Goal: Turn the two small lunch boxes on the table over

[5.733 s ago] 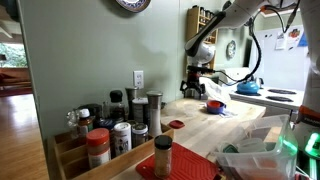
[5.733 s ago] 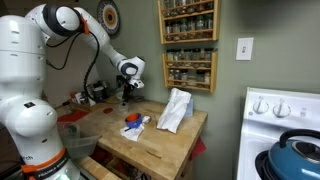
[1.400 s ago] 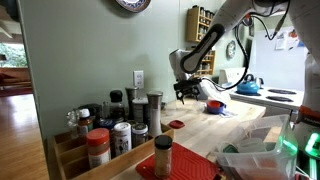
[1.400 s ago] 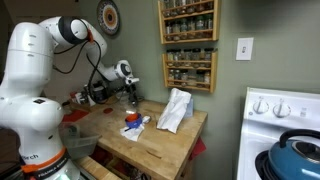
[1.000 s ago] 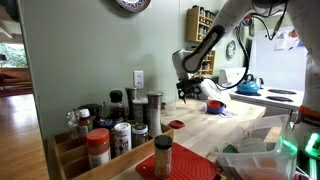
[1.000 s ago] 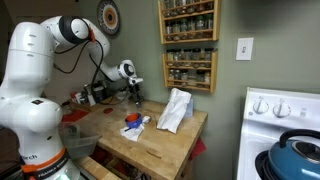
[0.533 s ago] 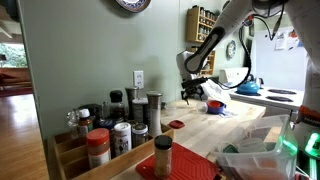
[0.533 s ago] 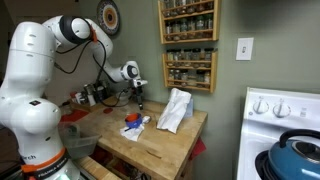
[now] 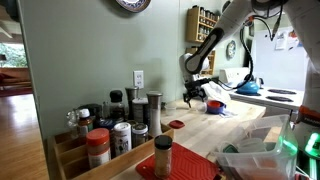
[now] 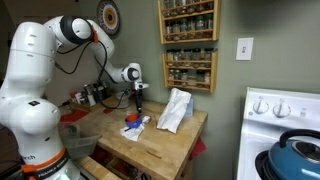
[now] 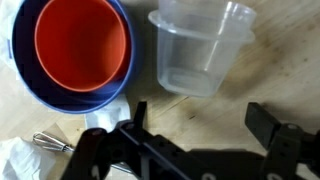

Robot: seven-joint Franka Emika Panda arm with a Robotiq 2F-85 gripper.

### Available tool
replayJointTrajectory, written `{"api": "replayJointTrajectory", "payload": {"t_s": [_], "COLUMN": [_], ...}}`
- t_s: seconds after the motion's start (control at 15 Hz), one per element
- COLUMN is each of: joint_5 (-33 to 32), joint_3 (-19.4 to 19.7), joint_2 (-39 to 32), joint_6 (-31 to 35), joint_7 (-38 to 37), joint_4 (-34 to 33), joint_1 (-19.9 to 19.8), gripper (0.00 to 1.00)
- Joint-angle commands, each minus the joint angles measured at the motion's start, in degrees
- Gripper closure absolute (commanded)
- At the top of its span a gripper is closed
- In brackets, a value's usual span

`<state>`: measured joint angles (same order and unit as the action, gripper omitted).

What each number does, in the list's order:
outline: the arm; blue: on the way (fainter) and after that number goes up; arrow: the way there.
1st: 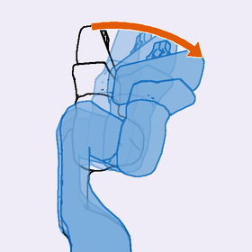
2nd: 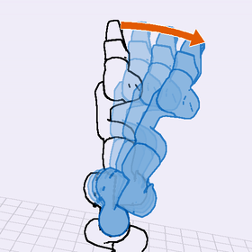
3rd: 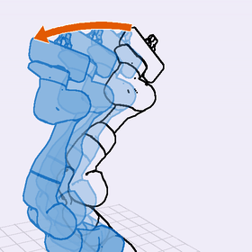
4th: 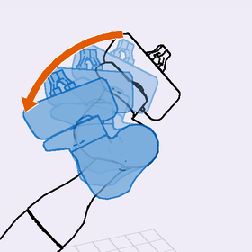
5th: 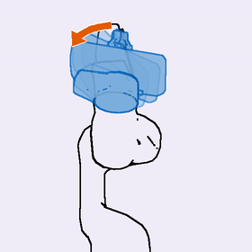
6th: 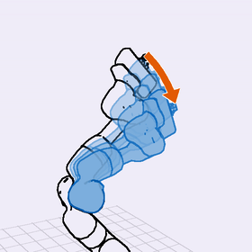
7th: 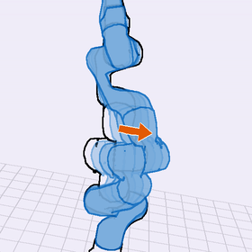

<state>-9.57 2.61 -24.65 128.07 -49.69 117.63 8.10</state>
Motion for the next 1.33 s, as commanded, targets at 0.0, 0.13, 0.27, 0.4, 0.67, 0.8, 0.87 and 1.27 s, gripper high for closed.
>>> {"api": "replayJointTrajectory", "payload": {"t_s": [0.0,0.13,0.27,0.4,0.67,0.8,0.87,1.27], "joint_5": [3.16,4.62,6.75,8.46,11.48,12.89,13.6,12.02], "joint_3": [-0.5,-0.68,-1.07,-1.07,-1.27,-1.39,-1.45,-0.67], "joint_2": [-0.25,-0.54,-0.91,-1.28,-1.6,-1.96,-2.11,-1.94], "joint_6": [-0.79,-1.19,-2.55,-4.75,-7.93,-8.56,-8.73,-12.44], "joint_7": [4.28,6.31,8.85,10.76,13.74,14.36,14.61,8.53], "joint_4": [1.08,1.09,0.75,0.29,-0.47,-0.96,-1.18,-3.65], "joint_1": [-1.12,-1.38,-1.77,-1.76,-1.72,-1.62,-1.58,1.5], "gripper": [0.0,0.0,0.0,0.0,0.0,0.12,0.26,0.63]}}
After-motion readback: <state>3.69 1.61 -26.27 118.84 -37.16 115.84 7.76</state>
